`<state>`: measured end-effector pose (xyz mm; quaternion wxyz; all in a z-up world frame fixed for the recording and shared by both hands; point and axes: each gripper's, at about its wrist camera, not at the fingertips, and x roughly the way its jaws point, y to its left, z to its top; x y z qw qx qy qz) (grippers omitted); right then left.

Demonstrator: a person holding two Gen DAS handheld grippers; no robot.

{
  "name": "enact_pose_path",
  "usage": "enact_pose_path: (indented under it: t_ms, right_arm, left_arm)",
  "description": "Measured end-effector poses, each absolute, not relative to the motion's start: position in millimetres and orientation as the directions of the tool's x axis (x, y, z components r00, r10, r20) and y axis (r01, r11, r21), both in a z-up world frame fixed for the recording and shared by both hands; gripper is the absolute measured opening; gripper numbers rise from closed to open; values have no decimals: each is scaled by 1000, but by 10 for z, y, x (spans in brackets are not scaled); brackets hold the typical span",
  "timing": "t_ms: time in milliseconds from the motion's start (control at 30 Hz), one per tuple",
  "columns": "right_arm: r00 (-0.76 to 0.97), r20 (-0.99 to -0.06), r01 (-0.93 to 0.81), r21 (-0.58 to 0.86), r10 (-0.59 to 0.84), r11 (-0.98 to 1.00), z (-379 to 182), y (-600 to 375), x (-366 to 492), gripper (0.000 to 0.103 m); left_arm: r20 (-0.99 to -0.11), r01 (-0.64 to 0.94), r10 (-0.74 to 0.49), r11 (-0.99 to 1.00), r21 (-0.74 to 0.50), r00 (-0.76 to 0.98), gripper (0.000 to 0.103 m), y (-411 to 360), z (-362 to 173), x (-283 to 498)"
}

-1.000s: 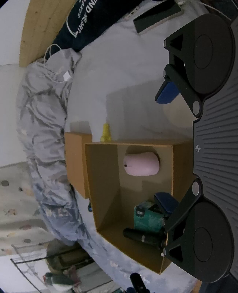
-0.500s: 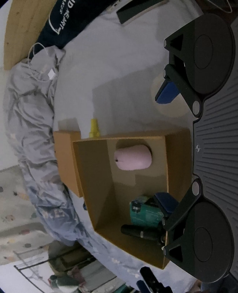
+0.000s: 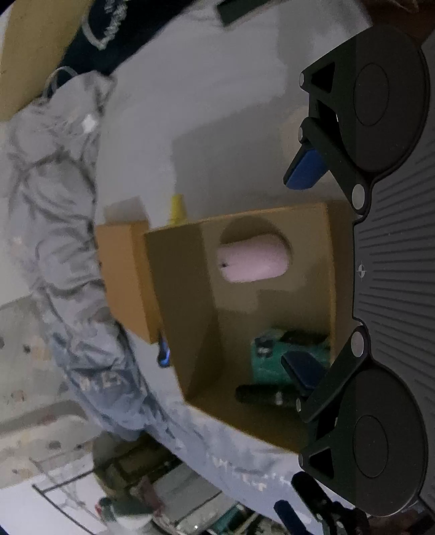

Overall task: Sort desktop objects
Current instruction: 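Move both grippers toward the orange Miaoweitu lid on the bed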

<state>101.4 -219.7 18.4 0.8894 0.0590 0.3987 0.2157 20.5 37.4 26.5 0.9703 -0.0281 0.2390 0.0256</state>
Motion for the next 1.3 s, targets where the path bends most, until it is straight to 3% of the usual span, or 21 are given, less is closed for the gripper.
enact_pose_path:
  t_ms: [267, 733, 1300]
  right_arm:
    - [635, -624, -433, 202, 456, 878, 814, -2037, 1167, 103]
    - [655, -484, -540, 238, 581, 807, 1834, -1959, 1643, 103]
    - [726, -362, -524, 261, 585, 811, 2304, -2032, 2682, 103]
  left_arm:
    - [-442, -83, 37, 993, -85, 896, 103, 600, 695, 317]
    - [-326, -66, 43, 996, -59, 944, 103, 737, 1462, 669]
    - [-205, -27, 17, 999, -46, 979, 103, 869, 1834, 1541]
